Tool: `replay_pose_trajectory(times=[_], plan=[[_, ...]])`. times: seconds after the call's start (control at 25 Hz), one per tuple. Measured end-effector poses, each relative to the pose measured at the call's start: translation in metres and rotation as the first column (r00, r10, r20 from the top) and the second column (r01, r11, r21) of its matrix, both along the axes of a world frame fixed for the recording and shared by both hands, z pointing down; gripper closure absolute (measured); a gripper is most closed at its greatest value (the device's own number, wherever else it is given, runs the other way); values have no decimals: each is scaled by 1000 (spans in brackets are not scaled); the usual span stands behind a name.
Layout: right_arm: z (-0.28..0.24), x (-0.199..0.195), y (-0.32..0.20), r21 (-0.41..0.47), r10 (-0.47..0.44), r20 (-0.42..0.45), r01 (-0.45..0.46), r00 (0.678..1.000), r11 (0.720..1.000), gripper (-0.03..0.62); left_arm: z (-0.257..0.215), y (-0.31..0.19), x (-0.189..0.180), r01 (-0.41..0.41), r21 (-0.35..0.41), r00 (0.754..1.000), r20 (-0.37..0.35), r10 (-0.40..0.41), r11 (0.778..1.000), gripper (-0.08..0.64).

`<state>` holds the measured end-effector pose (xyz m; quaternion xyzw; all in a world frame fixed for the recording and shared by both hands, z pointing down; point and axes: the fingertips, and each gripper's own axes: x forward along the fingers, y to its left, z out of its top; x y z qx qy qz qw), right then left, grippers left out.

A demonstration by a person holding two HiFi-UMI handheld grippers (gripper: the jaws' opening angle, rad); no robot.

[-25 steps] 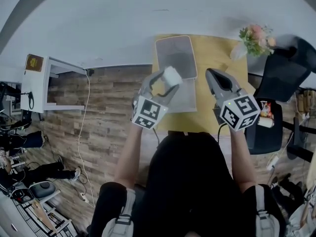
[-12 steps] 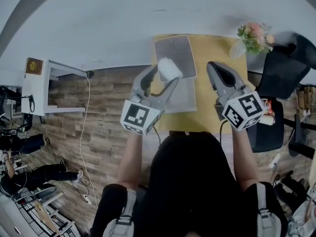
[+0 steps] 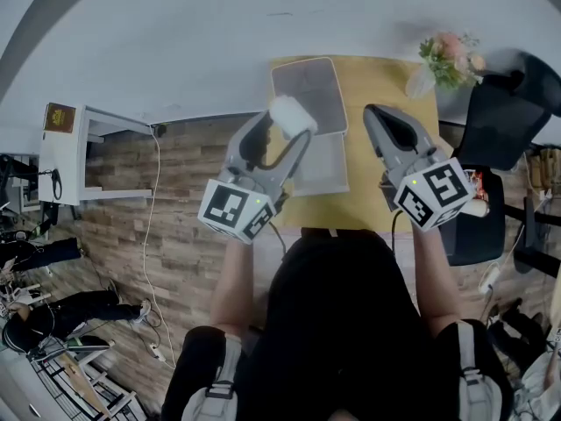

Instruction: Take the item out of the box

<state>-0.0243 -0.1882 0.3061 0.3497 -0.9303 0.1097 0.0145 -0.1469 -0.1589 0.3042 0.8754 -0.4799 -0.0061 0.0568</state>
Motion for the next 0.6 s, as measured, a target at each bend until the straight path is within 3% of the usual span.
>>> replay_pose_trajectory(times=[0.6], plan=[[6, 2, 4, -6, -8, -20, 8, 1000, 1000, 591, 3, 3, 1, -28, -54, 996, -82, 23, 998, 288]])
